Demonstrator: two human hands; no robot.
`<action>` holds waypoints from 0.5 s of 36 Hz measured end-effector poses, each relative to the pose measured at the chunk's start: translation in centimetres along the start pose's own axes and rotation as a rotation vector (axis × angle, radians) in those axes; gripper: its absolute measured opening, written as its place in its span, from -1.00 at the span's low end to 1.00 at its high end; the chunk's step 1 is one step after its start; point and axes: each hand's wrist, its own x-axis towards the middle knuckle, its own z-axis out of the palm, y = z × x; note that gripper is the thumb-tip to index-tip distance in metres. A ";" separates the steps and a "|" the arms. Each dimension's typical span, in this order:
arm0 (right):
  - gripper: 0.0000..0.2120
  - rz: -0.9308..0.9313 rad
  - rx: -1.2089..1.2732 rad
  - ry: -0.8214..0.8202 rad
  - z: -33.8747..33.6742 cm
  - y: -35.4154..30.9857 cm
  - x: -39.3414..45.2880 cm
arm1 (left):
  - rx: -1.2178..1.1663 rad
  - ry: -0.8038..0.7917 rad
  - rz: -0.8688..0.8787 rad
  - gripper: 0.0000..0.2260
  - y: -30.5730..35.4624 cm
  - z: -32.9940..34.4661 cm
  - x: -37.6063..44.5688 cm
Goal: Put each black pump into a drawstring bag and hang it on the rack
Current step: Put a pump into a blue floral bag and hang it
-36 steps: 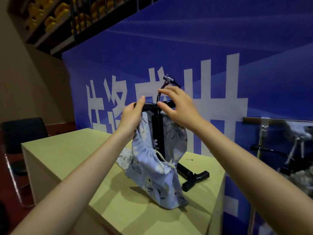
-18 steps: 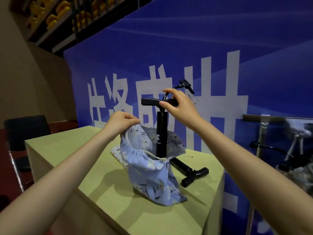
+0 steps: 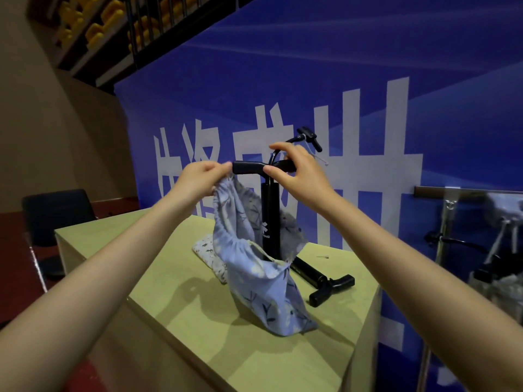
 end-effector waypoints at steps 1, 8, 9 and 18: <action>-0.57 -0.001 0.002 0.000 0.0 -0.1 0.0 | -0.203 -0.019 -0.087 -0.73 0.6 0.1 0.0; -0.57 0.025 0.007 0.065 -0.3 0.3 -0.5 | -0.480 0.029 -0.058 -0.84 0.2 1.3 0.2; -0.58 0.028 0.010 0.079 -0.4 0.4 -0.7 | -0.466 0.015 -0.036 -0.83 -0.1 1.3 0.2; -0.59 0.032 0.025 0.165 -1.0 0.9 -1.5 | -0.405 -0.205 0.037 -0.80 -1.2 1.6 -1.0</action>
